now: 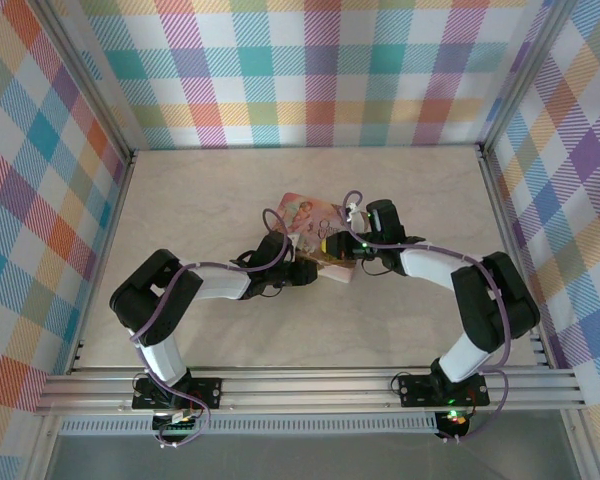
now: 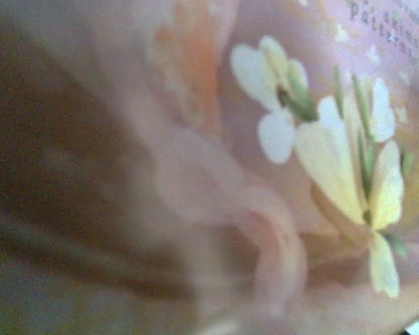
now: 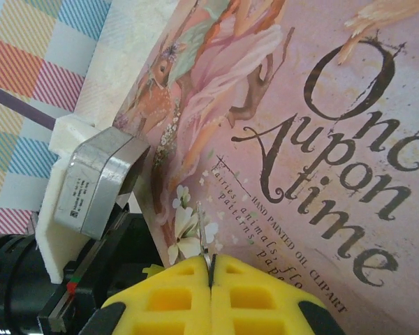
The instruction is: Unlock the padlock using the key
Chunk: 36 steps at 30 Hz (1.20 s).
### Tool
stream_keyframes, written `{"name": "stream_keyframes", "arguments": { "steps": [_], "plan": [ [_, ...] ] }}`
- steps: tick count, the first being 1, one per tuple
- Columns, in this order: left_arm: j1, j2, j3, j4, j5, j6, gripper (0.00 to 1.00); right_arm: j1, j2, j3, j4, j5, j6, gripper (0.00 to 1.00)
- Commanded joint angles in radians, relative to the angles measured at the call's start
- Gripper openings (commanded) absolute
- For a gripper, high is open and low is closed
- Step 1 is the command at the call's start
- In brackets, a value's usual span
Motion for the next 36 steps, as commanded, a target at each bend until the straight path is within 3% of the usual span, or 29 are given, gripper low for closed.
{"name": "stream_keyframes", "arguments": {
  "steps": [1, 10, 19, 36],
  "plan": [
    [-0.009, -0.049, 0.023, 0.021, 0.003, -0.034, 0.29, 0.006, -0.076, 0.003, 0.002, 0.019, -0.075, 0.00],
    [-0.007, -0.079, 0.086, -0.081, 0.091, -0.067, 0.29, 0.018, -0.302, -0.164, 0.065, 0.096, -0.158, 0.00],
    [0.009, -0.120, 0.155, -0.224, 0.138, -0.071, 0.29, 0.121, -0.483, -0.381, 0.134, 0.244, -0.237, 0.00],
    [0.032, -0.166, 0.176, -0.268, 0.195, -0.094, 0.29, 0.245, -0.257, -0.495, 0.470, 0.367, -0.304, 0.00]
  ]
}}
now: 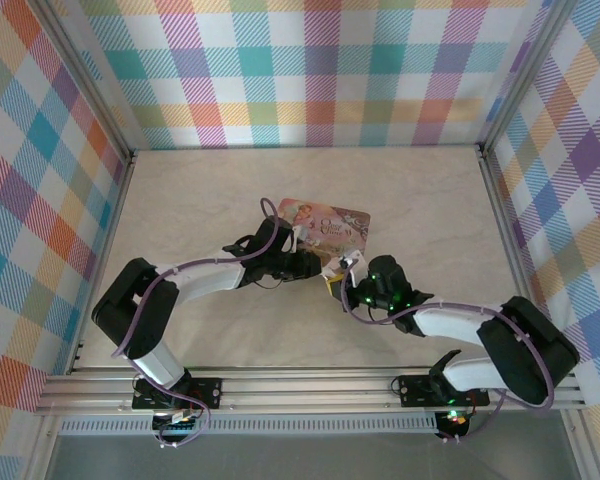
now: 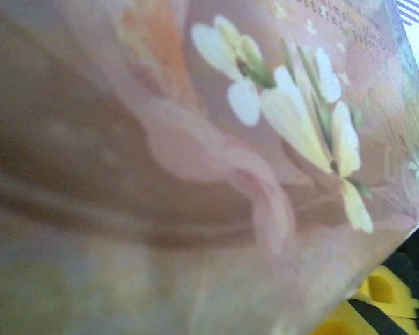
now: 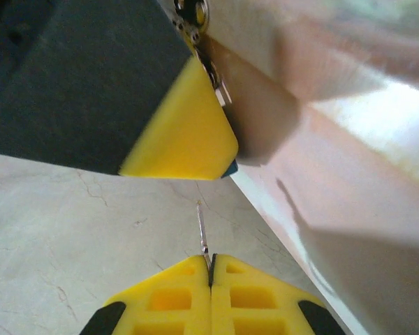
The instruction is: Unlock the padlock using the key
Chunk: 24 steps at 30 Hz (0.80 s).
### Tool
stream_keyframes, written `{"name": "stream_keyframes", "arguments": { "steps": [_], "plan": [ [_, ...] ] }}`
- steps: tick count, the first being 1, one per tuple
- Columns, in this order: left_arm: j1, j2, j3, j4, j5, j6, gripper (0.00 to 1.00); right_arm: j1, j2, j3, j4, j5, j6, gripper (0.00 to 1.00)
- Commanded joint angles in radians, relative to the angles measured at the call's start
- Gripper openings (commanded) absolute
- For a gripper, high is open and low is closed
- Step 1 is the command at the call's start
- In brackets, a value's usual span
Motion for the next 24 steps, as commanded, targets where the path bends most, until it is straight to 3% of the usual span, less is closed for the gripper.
{"name": "stream_keyframes", "arguments": {
  "steps": [1, 24],
  "plan": [
    [0.015, -0.052, 0.041, 0.032, 0.033, -0.014, 0.29, 0.008, 0.037, -0.015, 0.136, 0.021, -0.022, 0.00],
    [0.018, -0.054, 0.051, 0.021, 0.028, -0.015, 0.29, 0.010, 0.143, -0.016, 0.290, 0.028, -0.021, 0.00]
  ]
}}
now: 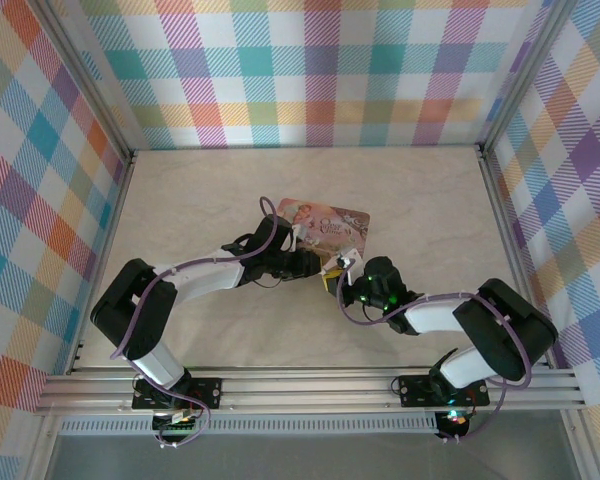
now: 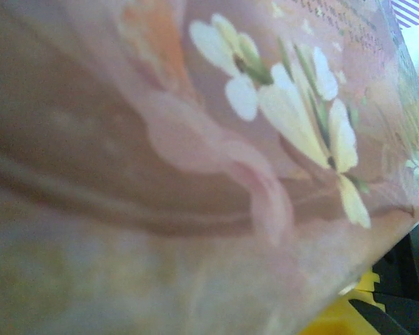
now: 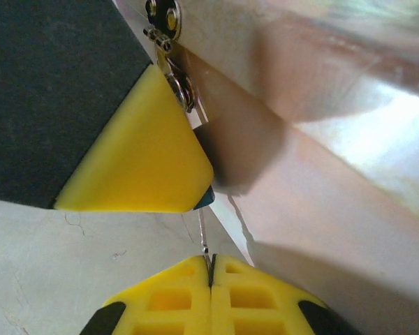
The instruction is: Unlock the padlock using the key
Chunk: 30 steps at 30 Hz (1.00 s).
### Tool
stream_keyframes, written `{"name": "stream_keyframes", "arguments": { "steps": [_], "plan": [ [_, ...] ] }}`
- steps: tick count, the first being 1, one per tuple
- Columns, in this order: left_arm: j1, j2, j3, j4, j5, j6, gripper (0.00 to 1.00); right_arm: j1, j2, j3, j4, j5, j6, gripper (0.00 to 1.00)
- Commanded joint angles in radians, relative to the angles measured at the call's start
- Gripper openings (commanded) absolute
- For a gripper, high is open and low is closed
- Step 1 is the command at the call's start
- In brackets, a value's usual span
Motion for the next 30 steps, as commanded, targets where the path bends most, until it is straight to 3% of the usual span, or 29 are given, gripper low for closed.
{"name": "stream_keyframes", "arguments": {
  "steps": [1, 30],
  "plan": [
    [0.013, -0.048, 0.040, 0.042, 0.024, -0.012, 0.29, 0.006, 0.006, -0.007, 0.073, 0.001, -0.021, 0.00],
    [0.015, -0.060, 0.065, -0.024, 0.066, 0.029, 0.29, 0.005, 0.044, -0.011, 0.208, 0.017, -0.087, 0.00]
  ]
}}
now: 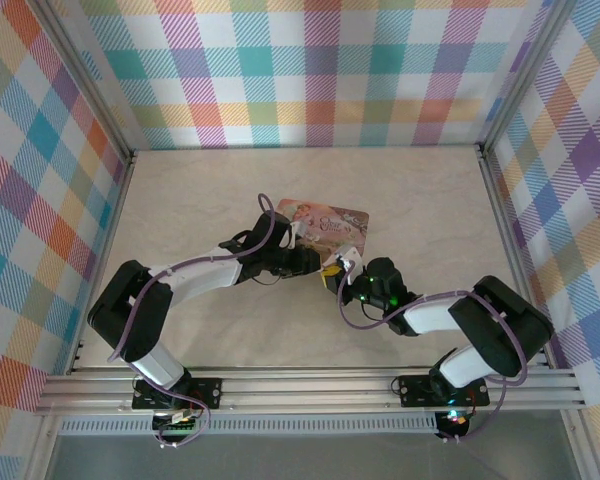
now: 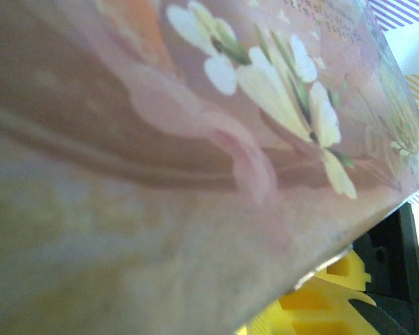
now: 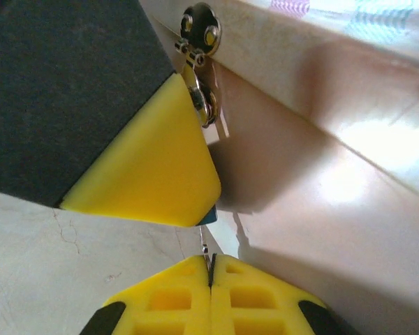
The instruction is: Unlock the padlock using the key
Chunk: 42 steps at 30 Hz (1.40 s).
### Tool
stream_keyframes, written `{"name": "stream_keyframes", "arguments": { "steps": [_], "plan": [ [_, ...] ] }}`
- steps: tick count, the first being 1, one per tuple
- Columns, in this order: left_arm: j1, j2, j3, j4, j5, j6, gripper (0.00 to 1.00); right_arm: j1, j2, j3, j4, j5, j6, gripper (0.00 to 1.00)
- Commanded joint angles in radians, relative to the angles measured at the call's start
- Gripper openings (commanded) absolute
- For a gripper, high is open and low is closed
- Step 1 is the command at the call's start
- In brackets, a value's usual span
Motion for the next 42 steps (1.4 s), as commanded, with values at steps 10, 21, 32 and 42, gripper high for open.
{"name": "stream_keyframes", "arguments": {
  "steps": [10, 21, 32, 42],
  "plan": [
    [0.007, -0.037, 0.040, 0.013, 0.054, 0.023, 0.29, 0.005, 0.055, 0.038, 0.115, 0.004, -0.044, 0.00],
    [0.007, -0.029, 0.042, 0.013, 0.067, 0.021, 0.29, 0.000, 0.075, 0.080, 0.143, 0.006, -0.092, 0.00],
    [0.008, -0.008, 0.038, 0.028, 0.070, 0.012, 0.29, -0.006, 0.092, 0.137, 0.169, -0.031, -0.097, 0.00],
    [0.011, 0.031, 0.035, 0.067, 0.067, -0.006, 0.29, -0.006, 0.135, 0.141, 0.219, -0.033, -0.060, 0.00]
  ]
}}
